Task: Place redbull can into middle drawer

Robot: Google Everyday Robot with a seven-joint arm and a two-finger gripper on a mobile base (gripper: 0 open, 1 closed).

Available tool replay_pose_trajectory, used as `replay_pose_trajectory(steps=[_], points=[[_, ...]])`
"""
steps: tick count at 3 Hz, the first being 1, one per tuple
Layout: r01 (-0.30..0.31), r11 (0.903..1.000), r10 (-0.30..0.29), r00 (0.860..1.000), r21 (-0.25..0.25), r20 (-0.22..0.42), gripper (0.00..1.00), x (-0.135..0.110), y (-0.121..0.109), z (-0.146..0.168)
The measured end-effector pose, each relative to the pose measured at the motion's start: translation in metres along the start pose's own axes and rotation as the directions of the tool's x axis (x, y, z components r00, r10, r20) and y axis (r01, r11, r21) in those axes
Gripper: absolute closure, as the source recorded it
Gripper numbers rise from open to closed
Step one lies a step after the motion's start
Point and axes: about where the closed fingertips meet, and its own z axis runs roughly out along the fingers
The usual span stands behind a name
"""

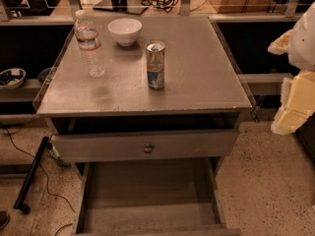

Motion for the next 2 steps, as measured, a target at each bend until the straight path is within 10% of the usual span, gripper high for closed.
replay_pose_trajectory(steps=[2], points=[[-0.008, 1.0, 0.008, 1.0, -0.004, 0.015, 0.0, -0.003, -0.0039, 0.001]])
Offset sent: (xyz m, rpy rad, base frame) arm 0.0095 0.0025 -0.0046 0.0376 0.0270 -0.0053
